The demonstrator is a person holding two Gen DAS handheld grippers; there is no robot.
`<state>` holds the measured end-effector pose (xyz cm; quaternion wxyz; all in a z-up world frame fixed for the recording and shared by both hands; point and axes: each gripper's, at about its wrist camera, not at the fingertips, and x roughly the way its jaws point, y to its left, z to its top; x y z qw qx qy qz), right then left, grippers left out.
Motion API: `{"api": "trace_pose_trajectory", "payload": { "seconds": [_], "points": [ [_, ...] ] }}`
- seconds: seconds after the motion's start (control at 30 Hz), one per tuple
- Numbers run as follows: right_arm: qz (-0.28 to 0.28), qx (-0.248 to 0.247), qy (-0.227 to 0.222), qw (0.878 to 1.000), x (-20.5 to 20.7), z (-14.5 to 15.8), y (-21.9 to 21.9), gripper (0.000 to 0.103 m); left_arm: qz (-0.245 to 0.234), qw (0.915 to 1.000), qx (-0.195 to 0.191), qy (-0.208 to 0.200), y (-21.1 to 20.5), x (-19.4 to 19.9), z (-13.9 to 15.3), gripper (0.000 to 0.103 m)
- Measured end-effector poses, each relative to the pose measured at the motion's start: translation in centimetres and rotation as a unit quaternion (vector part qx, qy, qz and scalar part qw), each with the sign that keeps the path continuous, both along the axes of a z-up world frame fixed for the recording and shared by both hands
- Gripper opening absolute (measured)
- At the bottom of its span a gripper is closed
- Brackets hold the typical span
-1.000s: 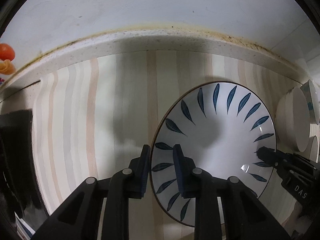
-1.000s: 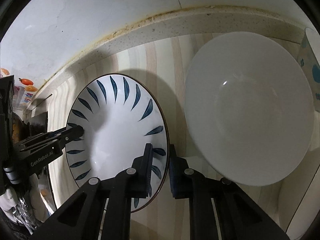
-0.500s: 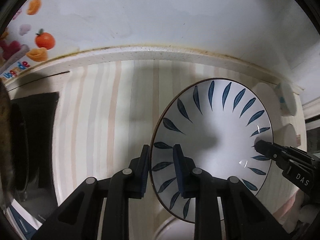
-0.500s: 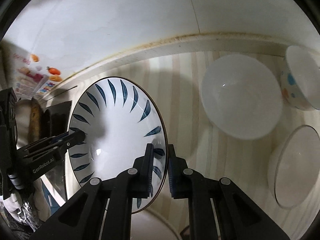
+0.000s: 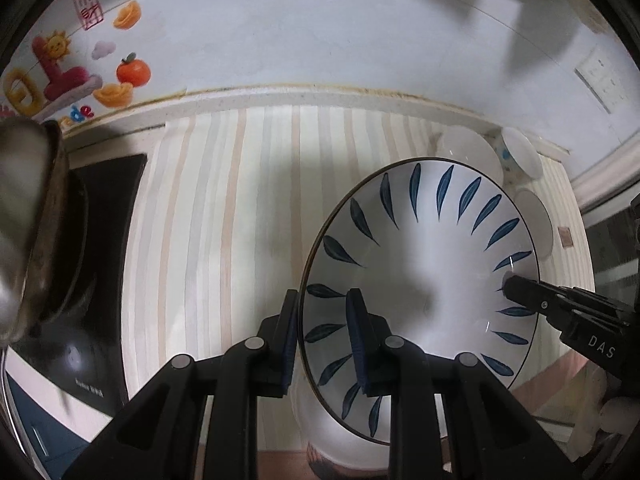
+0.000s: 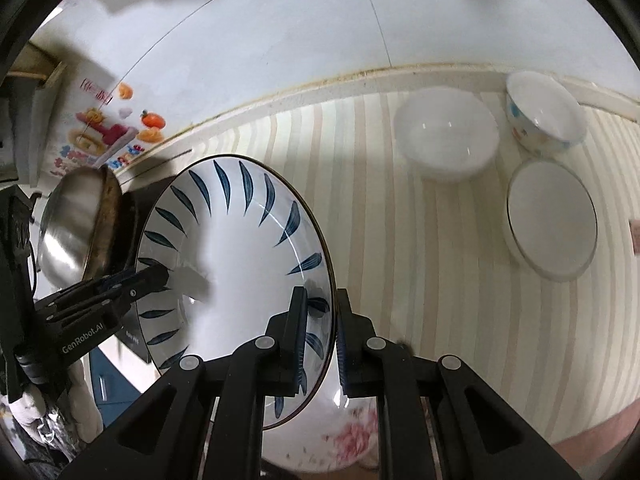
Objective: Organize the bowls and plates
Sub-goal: 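Lift the blue-striped plate with the stack and carry it toward the cat mat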
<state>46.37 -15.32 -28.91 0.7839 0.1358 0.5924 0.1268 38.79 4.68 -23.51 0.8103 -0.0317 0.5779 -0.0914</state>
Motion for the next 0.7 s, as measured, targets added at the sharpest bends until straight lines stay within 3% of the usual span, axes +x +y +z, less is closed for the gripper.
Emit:
{"api": "trace_pose_trajectory", "payload": {
  "seconds": [0.33, 0.7],
  "points": [
    [0.004, -0.006, 0.035, 0.999, -6.0, -3.7, -0.5, 0.015, -0.004, 0.9990, -0.001, 0.045, -0.4, -4.3, -4.6, 0.021],
    [0.017, -0.019, 0.068, 0.997, -7.8, -8.6, -1.2, 0.015, -0.010, 0.9957, 0.020, 0.090, -1.9, -4.9, -9.6, 0.021]
  ]
}}
